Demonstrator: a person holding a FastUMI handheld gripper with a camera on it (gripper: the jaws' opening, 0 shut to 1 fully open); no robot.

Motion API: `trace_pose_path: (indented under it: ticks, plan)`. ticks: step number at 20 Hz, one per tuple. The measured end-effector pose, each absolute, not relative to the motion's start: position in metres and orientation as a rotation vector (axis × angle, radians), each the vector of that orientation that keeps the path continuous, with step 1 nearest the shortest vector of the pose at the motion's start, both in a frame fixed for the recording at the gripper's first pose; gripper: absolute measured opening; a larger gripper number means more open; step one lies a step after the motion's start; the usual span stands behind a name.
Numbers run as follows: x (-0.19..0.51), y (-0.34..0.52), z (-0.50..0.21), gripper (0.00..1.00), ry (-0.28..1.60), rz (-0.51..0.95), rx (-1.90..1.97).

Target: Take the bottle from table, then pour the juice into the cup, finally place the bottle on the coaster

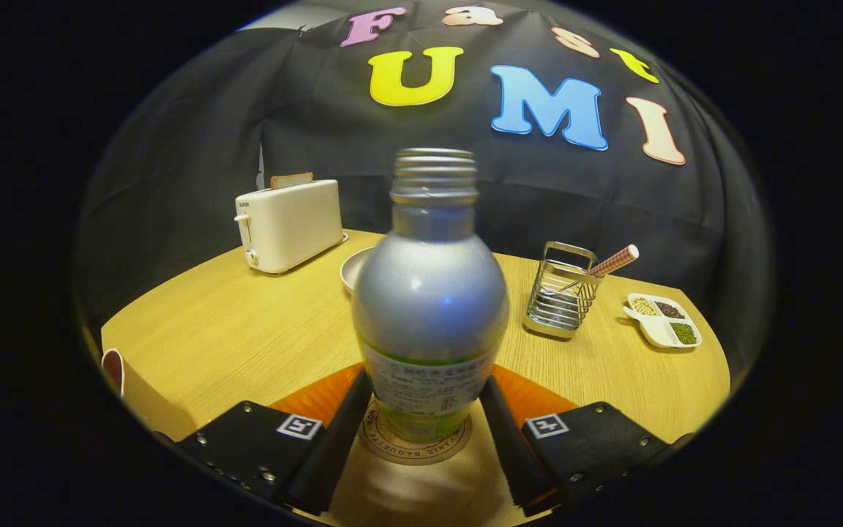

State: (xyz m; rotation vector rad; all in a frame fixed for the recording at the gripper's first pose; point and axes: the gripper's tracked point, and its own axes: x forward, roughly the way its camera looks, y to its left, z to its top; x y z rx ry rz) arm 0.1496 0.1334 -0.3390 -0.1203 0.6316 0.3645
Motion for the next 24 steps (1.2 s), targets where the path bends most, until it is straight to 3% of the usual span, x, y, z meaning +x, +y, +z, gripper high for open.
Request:
trace_pose_path:
  ticks: [2, 24]
  plan:
    - [0.15, 0.131, -0.327, 1.0, 0.612, 0.351, -0.112]
    - [0.038, 0.086, -0.05, 0.99, 0.2, 0.116, -0.071]
